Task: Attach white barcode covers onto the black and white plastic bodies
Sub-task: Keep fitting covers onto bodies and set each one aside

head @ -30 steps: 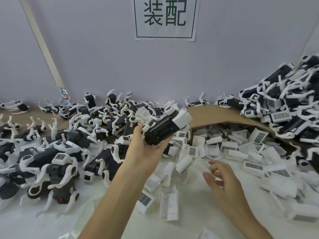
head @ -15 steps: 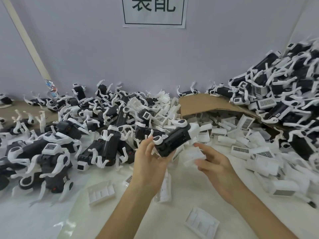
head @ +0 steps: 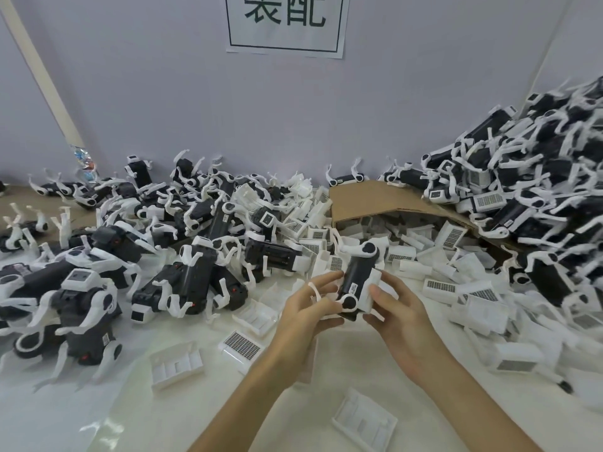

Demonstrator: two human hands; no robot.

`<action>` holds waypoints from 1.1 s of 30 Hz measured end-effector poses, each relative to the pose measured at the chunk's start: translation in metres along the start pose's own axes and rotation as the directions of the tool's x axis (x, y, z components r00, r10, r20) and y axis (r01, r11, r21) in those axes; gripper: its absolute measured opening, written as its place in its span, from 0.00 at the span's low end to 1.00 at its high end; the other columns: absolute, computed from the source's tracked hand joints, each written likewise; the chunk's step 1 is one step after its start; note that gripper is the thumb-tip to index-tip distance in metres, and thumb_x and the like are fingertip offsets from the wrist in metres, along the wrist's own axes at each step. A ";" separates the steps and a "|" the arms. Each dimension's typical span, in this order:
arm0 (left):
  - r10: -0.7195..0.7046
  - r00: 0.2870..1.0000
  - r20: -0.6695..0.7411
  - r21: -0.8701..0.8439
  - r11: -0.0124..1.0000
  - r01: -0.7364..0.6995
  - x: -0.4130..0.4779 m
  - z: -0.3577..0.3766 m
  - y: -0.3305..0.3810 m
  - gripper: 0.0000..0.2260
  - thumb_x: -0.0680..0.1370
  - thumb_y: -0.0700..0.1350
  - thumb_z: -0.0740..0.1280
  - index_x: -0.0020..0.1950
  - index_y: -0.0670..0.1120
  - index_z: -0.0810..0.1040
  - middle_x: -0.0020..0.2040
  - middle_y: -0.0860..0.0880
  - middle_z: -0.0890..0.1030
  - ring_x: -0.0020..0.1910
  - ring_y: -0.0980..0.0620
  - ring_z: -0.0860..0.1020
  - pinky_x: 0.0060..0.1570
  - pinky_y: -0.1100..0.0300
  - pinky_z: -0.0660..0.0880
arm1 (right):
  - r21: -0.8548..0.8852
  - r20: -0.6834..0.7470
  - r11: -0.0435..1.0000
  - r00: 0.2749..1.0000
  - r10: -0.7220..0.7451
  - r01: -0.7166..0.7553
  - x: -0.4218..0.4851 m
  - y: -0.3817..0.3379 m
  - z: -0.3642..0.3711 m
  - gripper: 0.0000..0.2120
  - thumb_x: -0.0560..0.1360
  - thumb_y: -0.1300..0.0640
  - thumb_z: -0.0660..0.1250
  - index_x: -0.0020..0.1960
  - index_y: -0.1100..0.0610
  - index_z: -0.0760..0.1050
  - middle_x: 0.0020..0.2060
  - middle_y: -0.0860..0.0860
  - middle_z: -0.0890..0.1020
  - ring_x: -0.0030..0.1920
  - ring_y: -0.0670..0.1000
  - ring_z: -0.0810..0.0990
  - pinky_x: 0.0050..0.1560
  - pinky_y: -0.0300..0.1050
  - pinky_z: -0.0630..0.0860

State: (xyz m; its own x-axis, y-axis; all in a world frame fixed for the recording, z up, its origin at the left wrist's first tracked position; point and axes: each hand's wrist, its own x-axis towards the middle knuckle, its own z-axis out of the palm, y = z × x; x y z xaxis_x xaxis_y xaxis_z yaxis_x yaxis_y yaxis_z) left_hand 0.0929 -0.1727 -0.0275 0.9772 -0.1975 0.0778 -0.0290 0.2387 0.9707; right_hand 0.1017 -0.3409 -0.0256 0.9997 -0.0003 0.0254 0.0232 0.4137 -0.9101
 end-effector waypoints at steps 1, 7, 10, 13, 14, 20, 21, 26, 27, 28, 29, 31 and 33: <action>0.001 1.000 0.014 0.002 1.000 -0.001 0.000 -0.001 -0.001 0.22 0.67 0.43 0.69 0.60 0.57 0.84 0.60 0.48 0.82 0.57 0.49 0.82 0.57 0.53 0.80 | -0.007 -0.003 1.000 1.000 -0.003 0.003 0.000 0.000 0.000 0.30 0.64 0.56 0.75 0.65 0.61 0.75 0.48 0.59 0.83 0.46 0.54 0.81 0.46 0.45 0.76; -0.008 0.996 0.086 0.047 0.999 0.004 0.000 -0.003 0.000 0.25 0.62 0.48 0.71 0.60 0.60 0.83 0.54 0.52 0.85 0.56 0.50 0.83 0.55 0.57 0.78 | -0.052 -0.004 0.998 0.999 -0.041 0.041 -0.001 -0.005 -0.003 0.28 0.66 0.54 0.73 0.63 0.66 0.76 0.53 0.63 0.81 0.52 0.59 0.79 0.57 0.54 0.73; -0.016 0.996 0.084 0.054 0.998 0.012 0.002 -0.004 0.001 0.25 0.62 0.50 0.72 0.59 0.60 0.83 0.54 0.52 0.85 0.55 0.51 0.83 0.53 0.58 0.77 | -0.061 -0.007 0.997 0.999 -0.047 0.047 -0.002 -0.004 -0.002 0.25 0.68 0.54 0.72 0.62 0.65 0.78 0.52 0.60 0.82 0.51 0.57 0.79 0.56 0.53 0.73; -0.034 0.998 0.047 0.007 0.999 0.034 0.000 -0.002 0.003 0.21 0.65 0.57 0.73 0.58 0.58 0.84 0.52 0.52 0.86 0.53 0.50 0.84 0.49 0.59 0.79 | -0.056 -0.022 0.998 0.999 -0.036 0.035 -0.001 -0.003 -0.002 0.21 0.68 0.55 0.71 0.59 0.62 0.80 0.49 0.57 0.83 0.48 0.54 0.79 0.50 0.48 0.74; -0.044 0.999 0.019 -0.023 0.999 0.044 0.000 -0.001 0.003 0.20 0.66 0.58 0.73 0.57 0.56 0.85 0.51 0.51 0.85 0.53 0.47 0.84 0.47 0.57 0.80 | -0.049 -0.024 0.998 0.999 -0.032 0.031 0.000 -0.002 -0.002 0.22 0.68 0.55 0.72 0.60 0.62 0.79 0.49 0.58 0.83 0.48 0.55 0.79 0.49 0.47 0.74; -0.052 0.999 0.001 -0.105 0.993 0.052 0.001 -0.005 0.001 0.15 0.70 0.43 0.72 0.56 0.49 0.85 0.58 0.37 0.80 0.52 0.38 0.83 0.44 0.50 0.81 | -0.068 0.070 0.995 0.995 -0.064 0.069 -0.001 -0.004 -0.001 0.24 0.67 0.53 0.73 0.61 0.60 0.80 0.52 0.59 0.85 0.49 0.54 0.84 0.45 0.42 0.80; -0.058 0.998 0.012 -0.117 0.991 0.059 0.001 -0.005 0.000 0.17 0.69 0.41 0.71 0.57 0.49 0.85 0.57 0.39 0.81 0.52 0.41 0.83 0.45 0.50 0.82 | -0.083 0.073 0.992 0.994 -0.085 0.091 -0.002 -0.004 -0.001 0.23 0.68 0.53 0.72 0.61 0.60 0.80 0.53 0.58 0.85 0.51 0.54 0.84 0.47 0.42 0.80; -0.106 0.994 0.010 -0.169 0.980 0.106 0.004 -0.007 0.000 0.23 0.71 0.34 0.64 0.65 0.43 0.80 0.58 0.39 0.83 0.55 0.42 0.83 0.52 0.50 0.82 | -0.444 -0.076 0.849 0.932 -0.355 0.287 -0.003 -0.001 -0.002 0.19 0.76 0.59 0.71 0.66 0.52 0.78 0.54 0.48 0.85 0.56 0.45 0.83 0.54 0.37 0.78; -0.117 0.993 0.019 -0.209 0.971 0.119 0.004 -0.008 0.002 0.22 0.73 0.32 0.61 0.66 0.42 0.79 0.58 0.38 0.83 0.54 0.42 0.84 0.52 0.50 0.82 | -0.519 -0.085 0.790 0.900 -0.428 0.327 -0.003 -0.001 -0.003 0.23 0.76 0.61 0.72 0.69 0.51 0.75 0.55 0.44 0.84 0.56 0.39 0.81 0.54 0.33 0.77; -0.127 0.991 0.029 -0.253 0.959 0.130 0.003 -0.010 0.003 0.21 0.75 0.31 0.58 0.65 0.41 0.79 0.57 0.37 0.83 0.51 0.42 0.84 0.52 0.50 0.82 | -0.576 -0.074 0.728 0.863 -0.500 0.372 -0.004 -0.002 -0.005 0.26 0.76 0.63 0.72 0.71 0.50 0.72 0.57 0.41 0.81 0.57 0.35 0.80 0.54 0.30 0.76; -0.136 0.990 0.026 -0.288 0.948 0.137 0.003 -0.011 0.003 0.21 0.76 0.31 0.57 0.65 0.41 0.79 0.55 0.38 0.84 0.49 0.43 0.84 0.51 0.50 0.82 | -0.620 -0.045 0.663 0.825 -0.564 0.419 -0.005 -0.003 -0.006 0.27 0.76 0.65 0.71 0.71 0.49 0.70 0.58 0.39 0.79 0.59 0.35 0.78 0.56 0.30 0.76; -0.143 0.990 0.014 -0.335 0.932 0.140 0.004 -0.011 0.004 0.20 0.73 0.35 0.61 0.62 0.41 0.81 0.52 0.40 0.85 0.46 0.45 0.84 0.47 0.51 0.83 | -0.685 0.033 0.531 0.749 -0.661 0.499 -0.005 -0.003 -0.009 0.26 0.75 0.67 0.72 0.70 0.51 0.73 0.60 0.41 0.77 0.62 0.43 0.78 0.59 0.32 0.76; -0.153 0.988 0.011 -0.360 0.921 0.146 0.004 -0.009 0.003 0.22 0.67 0.40 0.64 0.60 0.42 0.82 0.51 0.42 0.85 0.43 0.46 0.84 0.43 0.52 0.83 | -0.722 0.097 0.424 0.688 -0.719 0.546 -0.006 -0.002 -0.008 0.25 0.73 0.67 0.74 0.67 0.52 0.75 0.61 0.42 0.75 0.63 0.47 0.76 0.59 0.34 0.75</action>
State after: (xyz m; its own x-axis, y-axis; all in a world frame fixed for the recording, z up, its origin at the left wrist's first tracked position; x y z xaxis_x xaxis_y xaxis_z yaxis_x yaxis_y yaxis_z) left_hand 0.0983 -0.1638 -0.0266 0.9678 -0.2421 -0.0689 0.1920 0.5331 0.8240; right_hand 0.0957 -0.3492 -0.0270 0.6698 -0.2095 0.7124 0.5629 -0.4824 -0.6711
